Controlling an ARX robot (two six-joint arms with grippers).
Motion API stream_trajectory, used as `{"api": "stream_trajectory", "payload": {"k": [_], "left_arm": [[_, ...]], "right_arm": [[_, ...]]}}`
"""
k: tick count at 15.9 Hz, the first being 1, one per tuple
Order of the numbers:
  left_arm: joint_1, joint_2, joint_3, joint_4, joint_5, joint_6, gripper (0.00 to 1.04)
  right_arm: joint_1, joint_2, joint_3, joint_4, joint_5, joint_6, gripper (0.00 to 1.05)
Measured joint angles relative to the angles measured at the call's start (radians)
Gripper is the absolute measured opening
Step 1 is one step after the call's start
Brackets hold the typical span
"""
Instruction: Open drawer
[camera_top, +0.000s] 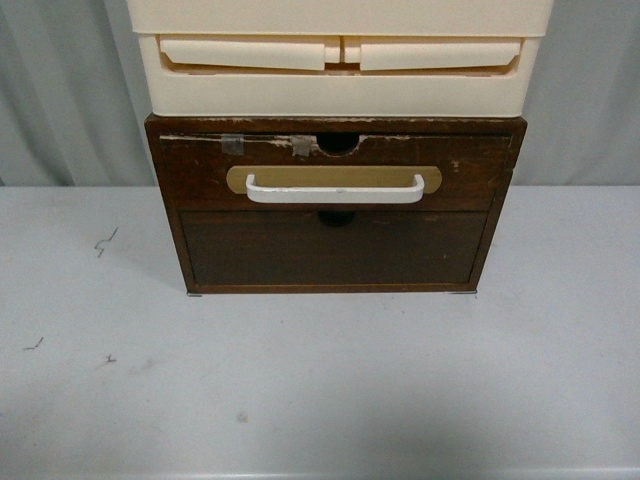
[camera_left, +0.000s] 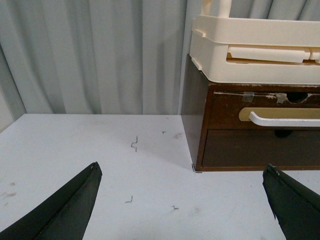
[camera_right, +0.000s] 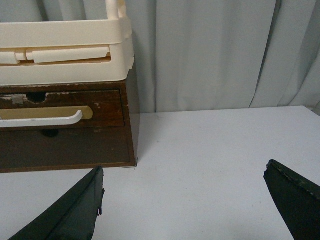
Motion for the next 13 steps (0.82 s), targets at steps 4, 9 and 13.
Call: {"api": "stream_trajectory", "payload": {"k": [4, 9, 13], "left_arm": [[0.0, 0.0, 0.0, 0.0, 0.0, 0.0, 0.98], [0.0, 0.0, 0.0, 0.0, 0.0, 0.0, 0.98], [0.0, 0.0, 0.0, 0.0, 0.0, 0.0, 0.98]], "right_arm": [[0.0, 0.0, 0.0, 0.0, 0.0, 0.0, 0.98], [0.0, 0.0, 0.0, 0.0, 0.0, 0.0, 0.98], [0.0, 0.0, 0.0, 0.0, 0.0, 0.0, 0.98]]}}
